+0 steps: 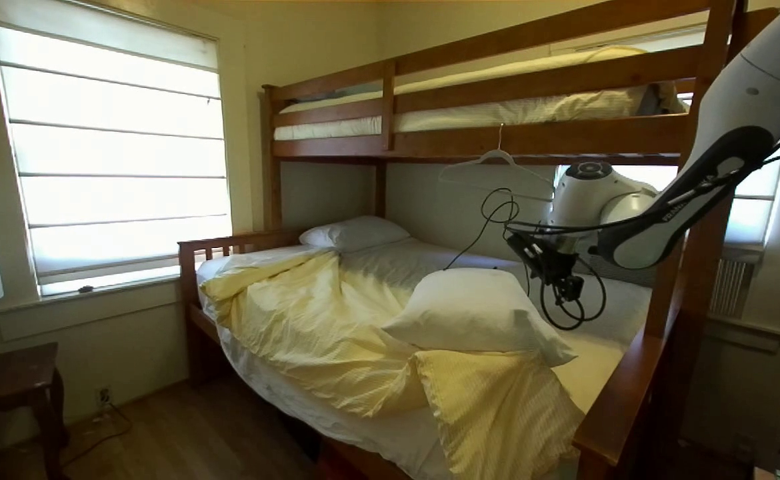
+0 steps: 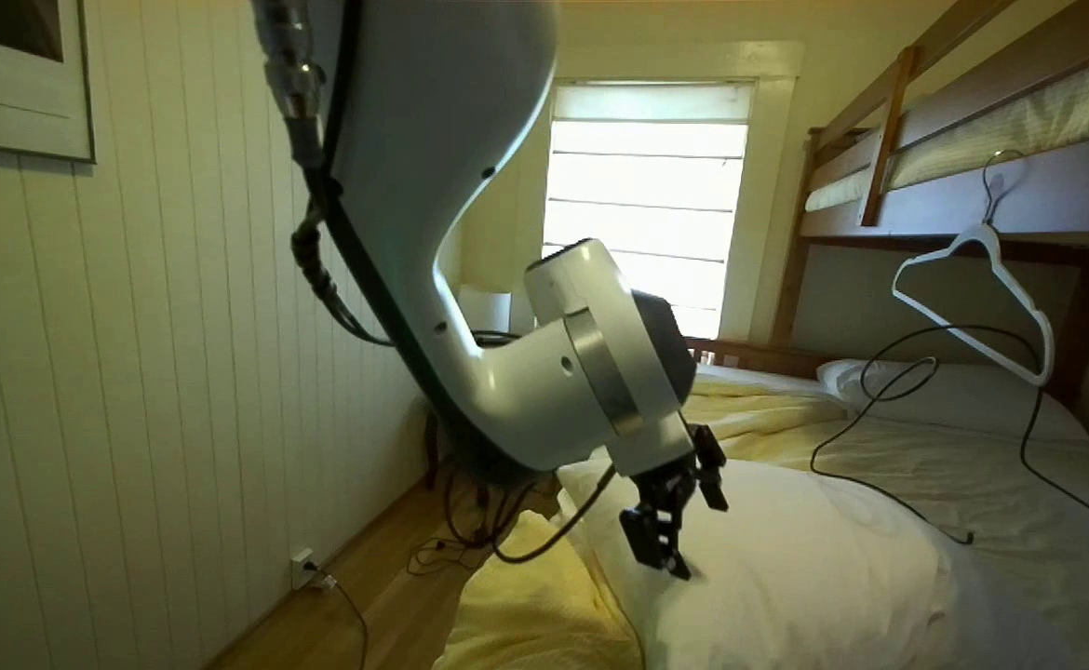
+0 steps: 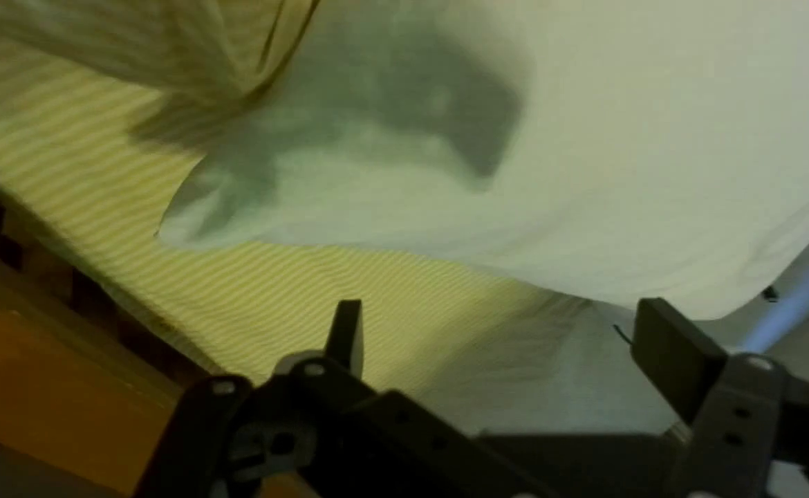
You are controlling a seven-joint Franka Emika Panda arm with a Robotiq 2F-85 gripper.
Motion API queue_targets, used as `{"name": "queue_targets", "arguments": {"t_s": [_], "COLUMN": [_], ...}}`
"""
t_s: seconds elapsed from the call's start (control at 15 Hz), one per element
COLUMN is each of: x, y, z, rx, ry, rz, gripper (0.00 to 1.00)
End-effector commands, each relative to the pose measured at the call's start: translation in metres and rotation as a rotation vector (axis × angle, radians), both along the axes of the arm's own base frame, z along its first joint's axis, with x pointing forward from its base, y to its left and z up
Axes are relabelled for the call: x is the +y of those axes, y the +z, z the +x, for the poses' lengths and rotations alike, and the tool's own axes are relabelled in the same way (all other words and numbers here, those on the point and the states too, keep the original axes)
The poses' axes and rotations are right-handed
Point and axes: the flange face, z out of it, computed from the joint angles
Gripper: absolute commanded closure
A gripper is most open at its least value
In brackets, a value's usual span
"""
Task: Move the blanket to the right
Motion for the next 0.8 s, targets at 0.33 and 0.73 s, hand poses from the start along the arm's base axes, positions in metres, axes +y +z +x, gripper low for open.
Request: {"name": "queue_targets", "arguments": {"t_s": [0.33,0.73], "x": [0.057,0.062], "y": [0.041,0.032], "z": [0.057,0.066], "rx": [-0.106,-0.114], "ry": [-0.157,-0.195], "rz": [-0.005,0.015], "gripper": [0.0,0.0]}}
